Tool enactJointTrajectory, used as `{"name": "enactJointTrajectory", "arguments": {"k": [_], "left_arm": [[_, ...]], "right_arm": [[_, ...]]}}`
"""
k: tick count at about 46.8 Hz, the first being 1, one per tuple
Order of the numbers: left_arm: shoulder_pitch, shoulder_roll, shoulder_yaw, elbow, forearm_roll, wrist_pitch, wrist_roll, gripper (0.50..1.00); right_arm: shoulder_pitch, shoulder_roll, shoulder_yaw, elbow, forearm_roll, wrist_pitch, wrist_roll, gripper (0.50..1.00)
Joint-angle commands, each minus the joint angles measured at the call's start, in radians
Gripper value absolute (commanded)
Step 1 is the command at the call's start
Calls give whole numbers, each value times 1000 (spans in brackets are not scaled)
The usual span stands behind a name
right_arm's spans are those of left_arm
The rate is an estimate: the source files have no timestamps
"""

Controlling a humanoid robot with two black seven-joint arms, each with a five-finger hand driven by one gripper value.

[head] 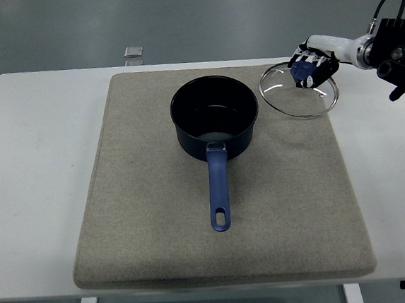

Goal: Lift the pot lid and place it to the right of the pot.

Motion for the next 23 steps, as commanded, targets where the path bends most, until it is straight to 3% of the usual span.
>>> {"name": "enactJointTrajectory", "arguments": {"k": [1,7,11,14,17,19,23], "left_arm": [[0,0,0,0,-1,0,-1,1000],[0,0,0,0,1,0,0,1000],[0,0,0,0,1,0,0,1000],[0,0,0,0,1,0,-1,1000],[0,0,0,0,-1,0,0,1000],[0,0,0,0,1,0,-1,1000],[0,0,0,0,1,0,-1,1000]], "right_arm": [[-9,8,-1,0,-2,-3,0,500],[-22,22,-1,0,-4,-16,0,515],[-26,29,1,2,1,-21,0,615],[-26,29,3,2,4,-23,2,764],[-25,29,4,2,9,-23,2,868],[-23,29,4,2,9,-23,2,893],[-20,28,4,3,9,-21,2,895]]}}
